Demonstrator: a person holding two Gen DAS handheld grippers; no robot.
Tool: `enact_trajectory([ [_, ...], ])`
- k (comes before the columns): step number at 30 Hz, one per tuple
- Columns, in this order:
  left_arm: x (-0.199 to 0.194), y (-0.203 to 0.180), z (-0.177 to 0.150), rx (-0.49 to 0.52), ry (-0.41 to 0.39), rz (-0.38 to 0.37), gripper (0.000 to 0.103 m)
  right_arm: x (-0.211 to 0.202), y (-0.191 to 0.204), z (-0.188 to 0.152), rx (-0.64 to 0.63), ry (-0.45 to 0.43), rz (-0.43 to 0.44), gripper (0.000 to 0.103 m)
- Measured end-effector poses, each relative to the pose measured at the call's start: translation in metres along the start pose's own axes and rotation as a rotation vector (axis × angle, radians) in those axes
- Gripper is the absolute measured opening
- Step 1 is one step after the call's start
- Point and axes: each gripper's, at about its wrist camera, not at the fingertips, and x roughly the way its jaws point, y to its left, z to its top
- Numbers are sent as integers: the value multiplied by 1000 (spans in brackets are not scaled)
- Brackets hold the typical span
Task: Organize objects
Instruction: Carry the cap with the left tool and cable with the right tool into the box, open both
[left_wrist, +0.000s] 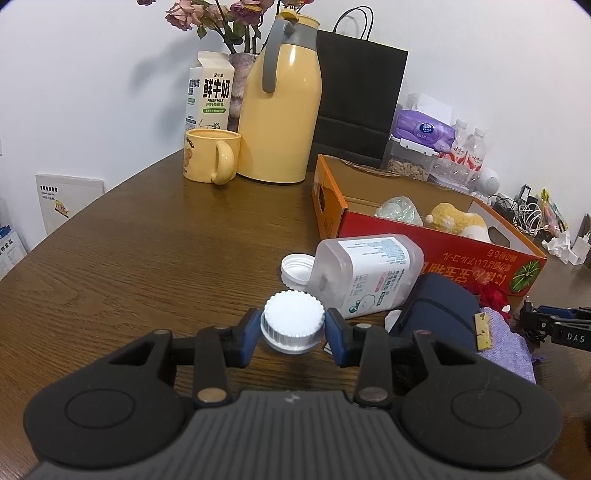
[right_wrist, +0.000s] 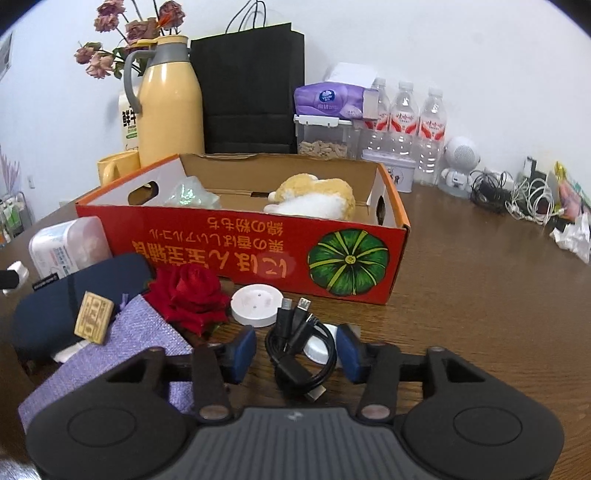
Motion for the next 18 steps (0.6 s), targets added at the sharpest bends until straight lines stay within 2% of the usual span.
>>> enact_trajectory([
  [9, -15, -8, 13, 19, -59, -23, 39, -15, -4, 3, 17, -73, 8, 36],
  [18, -13, -46, 50, 83, -142, -101, 39, -33, -2, 29, 6, -181, 23, 36],
])
